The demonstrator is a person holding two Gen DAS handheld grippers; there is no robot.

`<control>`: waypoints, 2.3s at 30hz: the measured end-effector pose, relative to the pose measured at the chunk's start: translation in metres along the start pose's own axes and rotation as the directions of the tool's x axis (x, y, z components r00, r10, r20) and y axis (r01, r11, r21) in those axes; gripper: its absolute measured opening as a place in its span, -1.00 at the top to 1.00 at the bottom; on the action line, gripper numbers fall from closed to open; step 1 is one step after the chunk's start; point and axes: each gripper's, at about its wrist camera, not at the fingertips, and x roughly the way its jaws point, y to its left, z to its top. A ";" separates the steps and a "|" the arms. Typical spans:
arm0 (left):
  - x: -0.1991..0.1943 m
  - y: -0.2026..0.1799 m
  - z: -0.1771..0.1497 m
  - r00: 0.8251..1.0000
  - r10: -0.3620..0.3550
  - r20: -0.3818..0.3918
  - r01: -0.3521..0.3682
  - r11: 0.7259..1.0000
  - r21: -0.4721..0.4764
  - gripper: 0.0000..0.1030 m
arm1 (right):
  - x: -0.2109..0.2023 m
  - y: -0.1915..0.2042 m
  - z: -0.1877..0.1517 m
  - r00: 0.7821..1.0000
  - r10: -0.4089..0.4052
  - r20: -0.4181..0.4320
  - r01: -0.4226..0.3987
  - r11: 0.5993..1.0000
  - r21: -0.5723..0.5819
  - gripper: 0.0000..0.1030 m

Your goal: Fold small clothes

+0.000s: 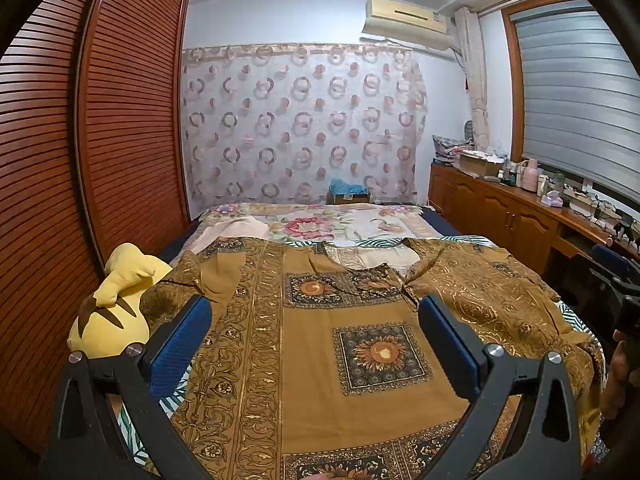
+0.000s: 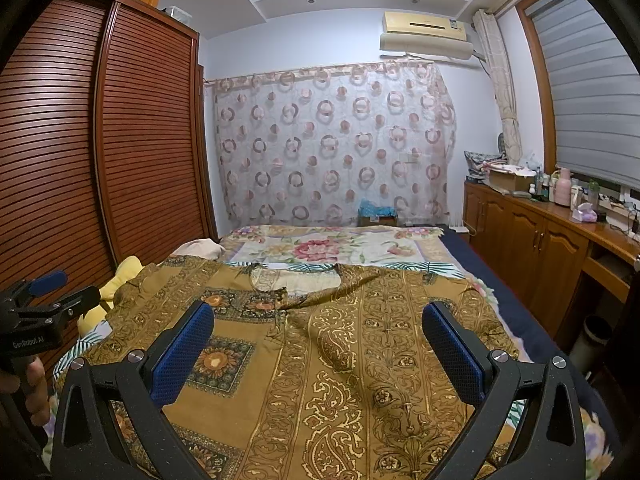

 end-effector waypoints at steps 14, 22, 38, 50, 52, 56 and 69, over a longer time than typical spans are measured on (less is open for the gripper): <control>0.000 -0.001 0.000 1.000 0.000 0.000 0.000 1.000 0.001 -1.00 | -0.001 0.001 0.000 1.000 0.002 0.000 -0.002 1.000 0.002 -1.00; 0.000 -0.009 -0.005 1.000 -0.003 0.001 0.003 1.000 0.004 -1.00 | 0.001 -0.002 -0.001 1.000 0.000 0.001 0.000 1.000 0.004 -1.00; -0.001 -0.009 -0.004 1.000 -0.003 0.003 0.003 1.000 0.006 -1.00 | 0.000 0.000 -0.001 1.000 -0.001 0.002 0.001 1.000 0.004 -1.00; -0.001 -0.009 -0.004 1.000 -0.002 0.003 0.002 1.000 0.006 -1.00 | 0.001 0.000 -0.002 1.000 0.002 0.007 -0.002 1.000 0.005 -1.00; -0.001 -0.009 -0.004 1.000 -0.003 0.004 0.003 1.000 0.006 -1.00 | 0.000 -0.001 -0.001 1.000 0.003 0.008 -0.003 1.000 0.006 -1.00; -0.001 -0.009 -0.004 1.000 -0.002 0.004 0.002 1.000 0.006 -1.00 | 0.000 -0.001 -0.001 1.000 0.003 0.008 -0.003 1.000 0.005 -1.00; 0.002 -0.006 -0.004 1.000 -0.008 -0.028 0.008 1.000 0.005 -1.00 | 0.011 -0.001 -0.004 0.998 0.052 -0.019 -0.052 0.999 0.006 -1.00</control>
